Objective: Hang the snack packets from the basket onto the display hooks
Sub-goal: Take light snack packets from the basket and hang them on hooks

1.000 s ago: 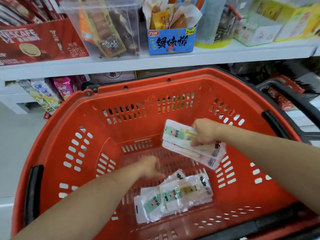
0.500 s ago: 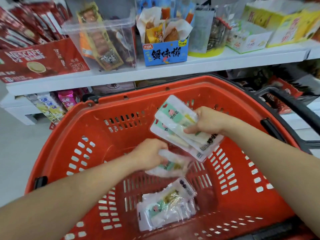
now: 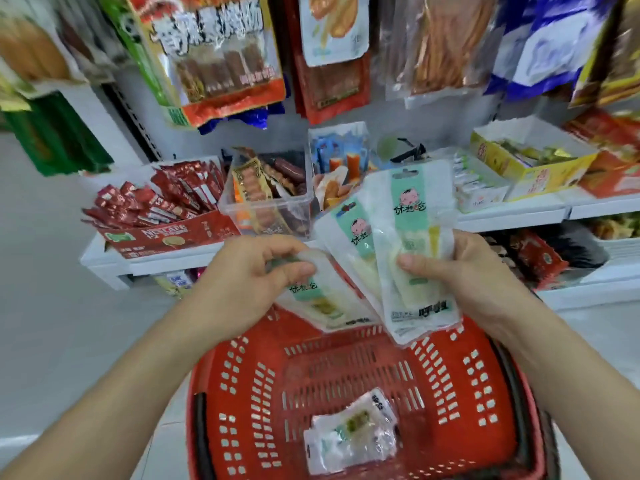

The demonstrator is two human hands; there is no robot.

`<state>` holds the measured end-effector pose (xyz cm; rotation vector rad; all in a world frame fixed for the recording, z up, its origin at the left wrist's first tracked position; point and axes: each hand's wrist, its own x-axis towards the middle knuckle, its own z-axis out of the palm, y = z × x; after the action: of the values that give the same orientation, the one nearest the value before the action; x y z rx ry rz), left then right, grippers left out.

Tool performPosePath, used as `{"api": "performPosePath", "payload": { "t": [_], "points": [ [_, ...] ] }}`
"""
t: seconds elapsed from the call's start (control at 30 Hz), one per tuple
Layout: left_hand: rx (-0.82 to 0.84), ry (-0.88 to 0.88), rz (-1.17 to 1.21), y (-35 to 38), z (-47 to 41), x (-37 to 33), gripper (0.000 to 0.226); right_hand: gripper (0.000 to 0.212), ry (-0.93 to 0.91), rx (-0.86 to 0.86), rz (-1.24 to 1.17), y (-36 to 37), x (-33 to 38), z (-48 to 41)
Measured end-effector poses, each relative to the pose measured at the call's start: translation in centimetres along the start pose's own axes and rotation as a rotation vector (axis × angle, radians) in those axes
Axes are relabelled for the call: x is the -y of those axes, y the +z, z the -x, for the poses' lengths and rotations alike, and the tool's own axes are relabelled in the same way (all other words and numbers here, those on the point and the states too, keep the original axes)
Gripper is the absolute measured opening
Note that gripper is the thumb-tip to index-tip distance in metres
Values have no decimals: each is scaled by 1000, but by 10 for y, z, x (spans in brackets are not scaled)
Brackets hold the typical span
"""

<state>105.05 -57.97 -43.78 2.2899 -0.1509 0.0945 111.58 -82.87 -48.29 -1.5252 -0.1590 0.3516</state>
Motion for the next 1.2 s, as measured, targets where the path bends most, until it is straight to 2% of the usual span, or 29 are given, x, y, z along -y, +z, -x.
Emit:
{"api": "performPosePath", "payload": {
  "t": [0.1, 0.2, 0.3, 0.4, 0.5, 0.53, 0.6, 0.67, 0.7, 0.83, 0.9, 1.0, 1.07, 1.2],
  "points": [
    [15, 81, -109, -51, -4, -71, 11, 18, -37, -48, 68, 2, 79, 29],
    [35, 74, -116, -100, -12, -153, 12, 12, -52, -8, 130, 4, 165, 61],
    [69, 53, -238, -144, -14, -235, 25, 21, -60, 2, 83, 8, 256, 95],
    [2, 18, -186, -187, -10, -312, 26, 24, -27, -44, 17, 8, 338, 126],
    [-7, 53, -185, -228, -3, -377, 28, 52, 10, -29, 15, 6, 411, 154],
    [-8, 74, -183, -241, -1, -397, 30, 53, 20, -32, 8, 4, 434, 162],
    [-36, 123, -186, -266, 1, -437, 27, 43, -10, -56, 2, -5, 476, 177],
    [-85, 170, -180, -287, 4, -471, 14, 22, -127, -93, -25, -17, 513, 187],
    [-110, 196, -178, -296, 5, -485, 9, 15, -192, -90, -26, -23, 530, 190],
    [-200, 308, -213, -313, 8, -525, 12, 43, -315, -55, 35, -44, 575, 197],
    [-239, 334, -219, -315, 7, -536, 19, 37, -353, -47, 24, -49, 590, 198],
    [-258, 327, -252, -315, 2, -546, 22, 8, -464, -90, 95, -50, 605, 193],
    [-266, 346, -280, -316, -2, -550, 26, 15, -522, -137, 141, -46, 614, 186],
    [-271, 338, -346, -327, -16, -555, 34, 13, -588, -165, 95, -40, 633, 164]
  ]
}}
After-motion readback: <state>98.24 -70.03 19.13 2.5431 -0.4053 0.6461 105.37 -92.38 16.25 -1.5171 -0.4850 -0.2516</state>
